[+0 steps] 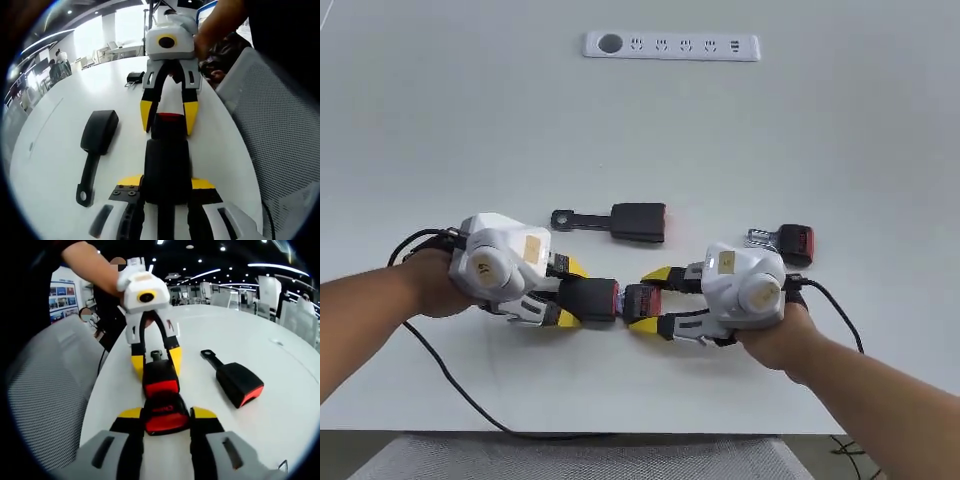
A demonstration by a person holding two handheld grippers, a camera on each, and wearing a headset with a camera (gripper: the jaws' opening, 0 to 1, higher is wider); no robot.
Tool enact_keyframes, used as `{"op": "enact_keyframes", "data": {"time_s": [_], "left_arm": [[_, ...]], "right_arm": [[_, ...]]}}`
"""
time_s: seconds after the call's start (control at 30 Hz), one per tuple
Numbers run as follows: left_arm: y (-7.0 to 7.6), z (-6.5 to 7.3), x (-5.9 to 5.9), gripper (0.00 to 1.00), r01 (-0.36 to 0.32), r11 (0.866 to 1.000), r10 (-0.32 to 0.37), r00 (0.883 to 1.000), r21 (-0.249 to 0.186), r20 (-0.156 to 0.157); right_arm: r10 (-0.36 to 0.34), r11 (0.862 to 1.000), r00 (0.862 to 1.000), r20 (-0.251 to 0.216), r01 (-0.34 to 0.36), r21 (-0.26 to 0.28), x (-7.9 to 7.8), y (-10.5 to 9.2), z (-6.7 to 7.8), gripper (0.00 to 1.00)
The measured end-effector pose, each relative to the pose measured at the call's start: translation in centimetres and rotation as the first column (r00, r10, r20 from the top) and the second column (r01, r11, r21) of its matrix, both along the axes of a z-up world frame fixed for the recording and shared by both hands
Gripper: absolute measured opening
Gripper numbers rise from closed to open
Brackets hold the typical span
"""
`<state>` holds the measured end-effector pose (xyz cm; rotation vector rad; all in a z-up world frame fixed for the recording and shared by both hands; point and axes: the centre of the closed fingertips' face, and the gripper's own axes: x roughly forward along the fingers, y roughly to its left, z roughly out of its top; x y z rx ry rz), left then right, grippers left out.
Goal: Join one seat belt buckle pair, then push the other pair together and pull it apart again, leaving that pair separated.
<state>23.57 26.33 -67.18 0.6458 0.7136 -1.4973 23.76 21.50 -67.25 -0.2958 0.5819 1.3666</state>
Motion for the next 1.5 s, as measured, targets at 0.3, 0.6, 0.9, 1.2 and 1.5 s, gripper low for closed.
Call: {"op": "enact_keyframes", "data": {"time_s": [0.3, 0.6, 0.9, 1.2, 1.5], "left_arm": [[0.35, 0.01, 0.28, 0.33, -0.003, 1.000, 0.002, 1.000, -0.028, -0.012], [0.37, 0.14, 0.14, 0.33, 0.013, 0.999, -0.014, 1.000, -0.032, -0.006], [0.50, 0.06, 0.15, 0.33, 0.014, 0.999, -0.014, 1.000, -0.039, -0.006], [0.79, -0.20, 0.33, 0.33, 0.012, 0.999, -0.012, 1.000, -0.047, -0.003], [0.44, -0.11, 0.22, 0.34, 0.038, 0.999, -0.039, 0.999, 0.024, 0.016]], "right_arm": [[-0.014, 1.000, 1.000, 0.012, 0.014, 0.016, -0.05, 0.02, 0.07, 0.34], [-0.012, 1.000, 1.000, 0.029, 0.012, 0.008, -0.10, 0.03, 0.08, 0.34], [-0.020, 1.000, 0.999, 0.028, 0.020, 0.017, -0.11, 0.04, 0.10, 0.34], [-0.026, 0.999, 0.999, 0.030, 0.025, 0.032, -0.17, 0.10, 0.18, 0.34], [-0.033, 0.999, 0.999, 0.026, 0.032, 0.018, -0.19, 0.25, 0.25, 0.36]]}}
